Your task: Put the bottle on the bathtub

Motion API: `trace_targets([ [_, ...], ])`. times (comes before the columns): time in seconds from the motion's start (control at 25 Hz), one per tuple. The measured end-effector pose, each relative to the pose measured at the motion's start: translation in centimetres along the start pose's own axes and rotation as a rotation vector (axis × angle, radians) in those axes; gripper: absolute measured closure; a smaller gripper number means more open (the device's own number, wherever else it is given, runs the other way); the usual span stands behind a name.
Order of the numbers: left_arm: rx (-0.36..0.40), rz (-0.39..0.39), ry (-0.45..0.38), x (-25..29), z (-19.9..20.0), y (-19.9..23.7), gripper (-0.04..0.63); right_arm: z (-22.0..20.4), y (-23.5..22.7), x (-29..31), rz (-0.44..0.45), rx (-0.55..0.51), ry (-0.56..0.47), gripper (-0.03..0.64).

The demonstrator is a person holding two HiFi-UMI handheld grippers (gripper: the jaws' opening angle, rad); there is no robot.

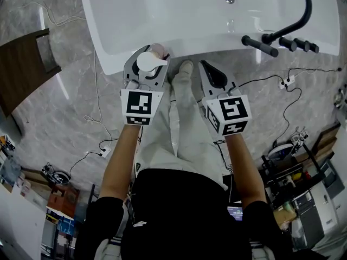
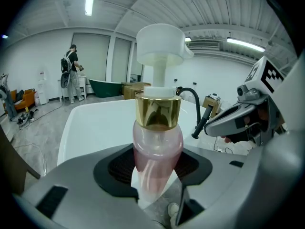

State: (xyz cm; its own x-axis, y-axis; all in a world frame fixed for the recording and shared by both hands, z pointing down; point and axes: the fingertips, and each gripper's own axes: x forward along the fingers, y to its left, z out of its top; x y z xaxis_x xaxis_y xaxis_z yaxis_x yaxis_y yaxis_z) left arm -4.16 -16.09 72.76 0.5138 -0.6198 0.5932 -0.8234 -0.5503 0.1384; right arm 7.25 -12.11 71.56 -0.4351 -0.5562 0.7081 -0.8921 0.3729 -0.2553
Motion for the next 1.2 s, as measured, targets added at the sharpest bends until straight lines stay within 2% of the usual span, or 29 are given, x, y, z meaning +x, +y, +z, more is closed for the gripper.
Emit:
trace_targets([
  [0.48, 0.016, 0.032, 0.011, 0.6, -1.9, -0.4, 0.359, -1.5, -0.5, 0.5, 0.011, 0.011, 0.018, 0.594],
  [0.76, 0.04, 0.057, -0.018, 0.4, -2.2, -1.1, 0.359, -2.0, -0.9, 0.6, 0.012, 0.019, 0.023, 0.594],
  [1.2, 0.056, 0.048, -0.024, 0.1, -2.6, -1.6, 0.357, -2.5, -0.1, 0.7, 0.026, 0.01, 0.031, 0.594],
])
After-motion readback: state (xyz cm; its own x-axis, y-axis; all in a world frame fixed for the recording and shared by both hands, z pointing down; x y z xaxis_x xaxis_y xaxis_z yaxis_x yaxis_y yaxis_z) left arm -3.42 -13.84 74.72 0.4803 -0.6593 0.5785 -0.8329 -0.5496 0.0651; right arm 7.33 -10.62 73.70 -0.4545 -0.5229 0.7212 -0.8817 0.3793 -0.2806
